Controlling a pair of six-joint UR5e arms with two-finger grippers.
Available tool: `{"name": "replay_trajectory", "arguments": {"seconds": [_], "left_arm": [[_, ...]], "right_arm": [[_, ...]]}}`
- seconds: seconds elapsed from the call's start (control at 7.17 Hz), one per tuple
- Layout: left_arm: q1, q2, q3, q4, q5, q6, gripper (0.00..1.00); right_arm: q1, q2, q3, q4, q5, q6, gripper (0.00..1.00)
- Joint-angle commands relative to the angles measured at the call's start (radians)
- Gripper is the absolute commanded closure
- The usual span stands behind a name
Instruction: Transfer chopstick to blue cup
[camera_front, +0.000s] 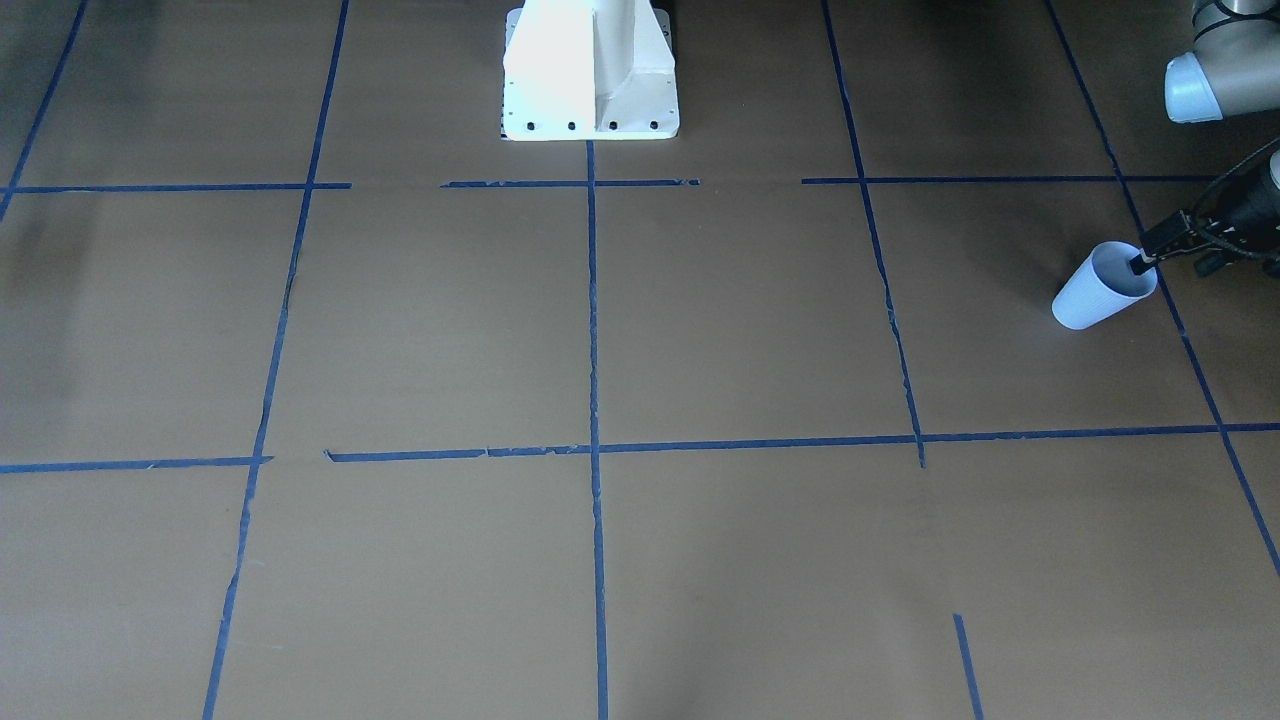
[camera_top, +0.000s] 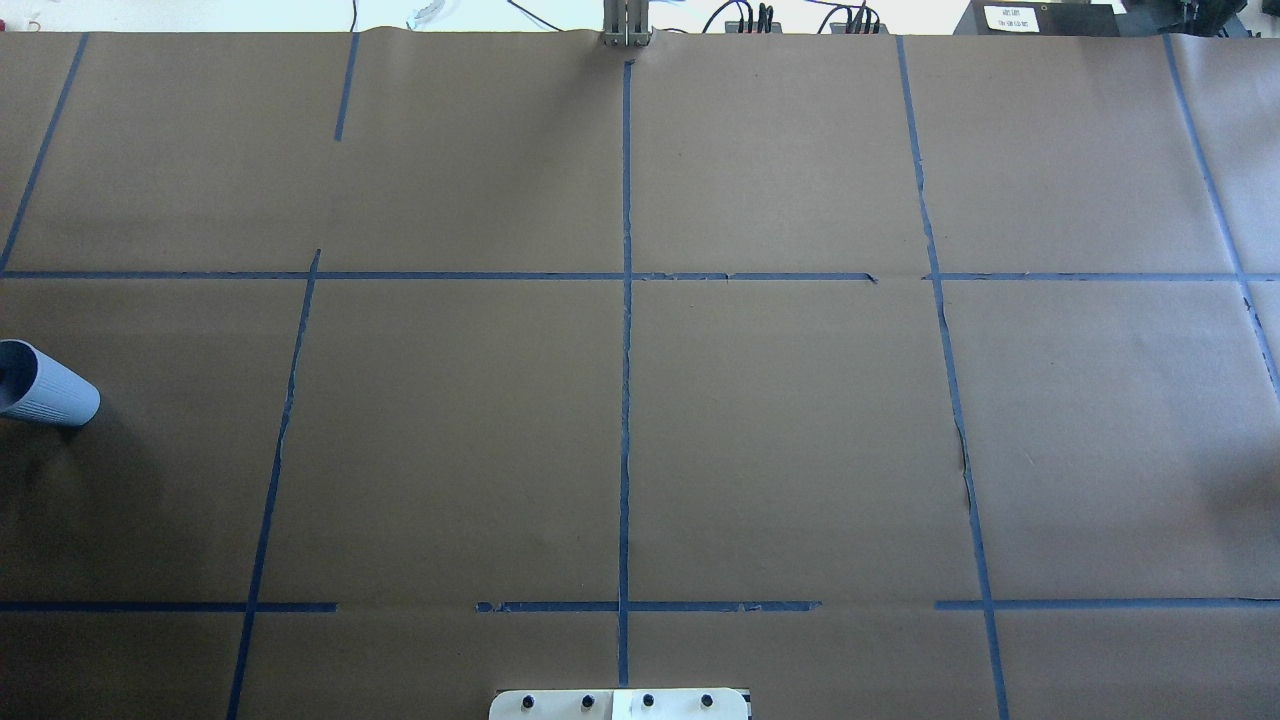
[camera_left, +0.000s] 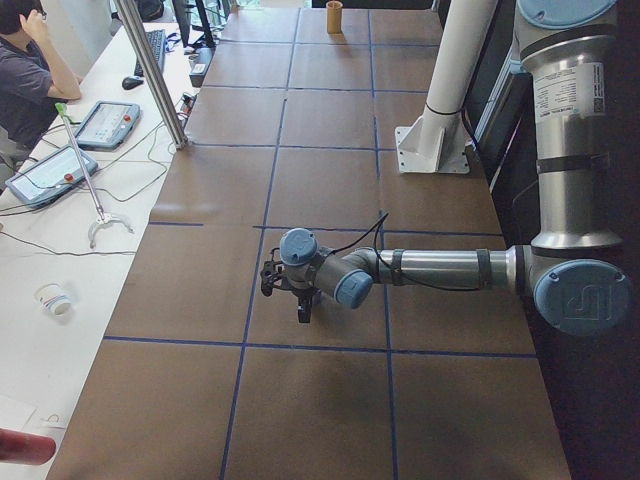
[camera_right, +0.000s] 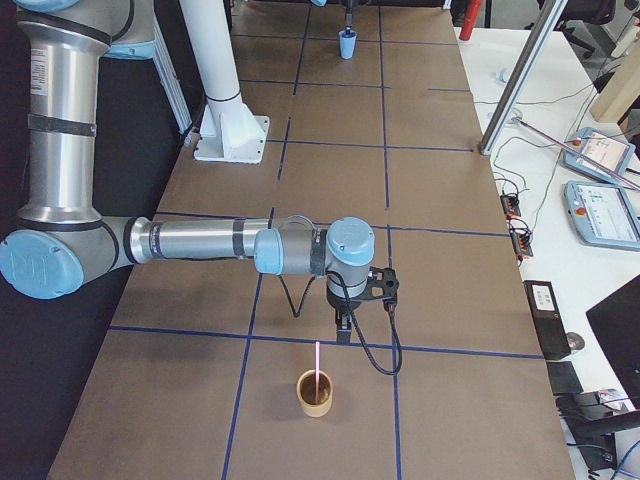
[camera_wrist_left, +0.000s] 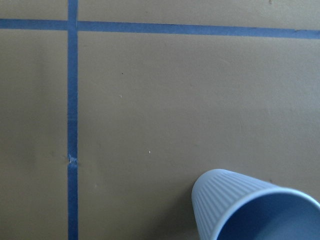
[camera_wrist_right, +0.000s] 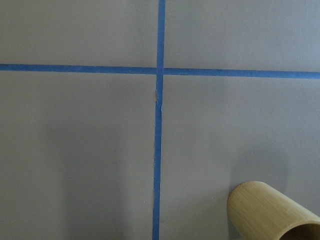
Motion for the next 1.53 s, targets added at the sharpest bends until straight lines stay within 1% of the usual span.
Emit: {"name": "replay_trajectory", "arguments": {"seconds": [0.0, 0.14, 0.28, 0.42, 0.56, 0.7, 0.84, 0.98, 1.12, 1.26, 1.4], "left_arm": [[0.026, -0.002, 0.001, 0.001, 0.0, 0.003, 0.39], [0.025, 0.001, -0.003, 0.003, 0.0, 0.006, 0.84], [0.025, 0.004, -0.003, 0.004, -0.003, 0.004, 0.95], [0.019, 0.012, -0.01, 0.001, -0.009, 0.0, 0.96], [0.011, 0.017, -0.039, 0.009, -0.012, -0.003, 1.0], [0.002, 0.024, -0.082, 0.024, -0.033, -0.005, 1.0], [-0.053, 0.015, -0.137, 0.091, -0.084, -0.007, 1.0], [-0.079, 0.0, -0.235, 0.238, -0.086, -0.007, 1.0], [-0.079, -0.079, -0.333, 0.429, -0.084, -0.007, 1.0], [-0.075, -0.192, -0.41, 0.637, -0.078, -0.013, 1.0], [-0.045, -0.36, -0.424, 0.785, -0.077, -0.137, 1.0]], "right_arm": [[0.001, 0.001, 0.0, 0.0, 0.001, 0.001, 0.0], [0.001, 0.002, 0.003, 0.001, -0.001, 0.001, 0.0], [0.001, 0.002, 0.008, 0.0, -0.001, 0.001, 0.0], [0.001, 0.001, 0.014, 0.0, -0.001, 0.001, 0.0], [0.001, 0.001, 0.014, 0.0, -0.001, 0.001, 0.0], [0.001, 0.002, 0.035, 0.001, 0.001, 0.003, 0.0], [0.001, 0.001, 0.072, 0.0, -0.001, 0.0, 0.0], [0.001, -0.001, 0.089, 0.0, 0.004, 0.001, 0.0], [0.001, -0.002, 0.089, 0.0, 0.002, 0.001, 0.0], [-0.001, -0.011, 0.094, 0.0, 0.002, 0.003, 0.0], [0.001, -0.018, 0.089, 0.0, 0.002, 0.001, 0.0]]}}
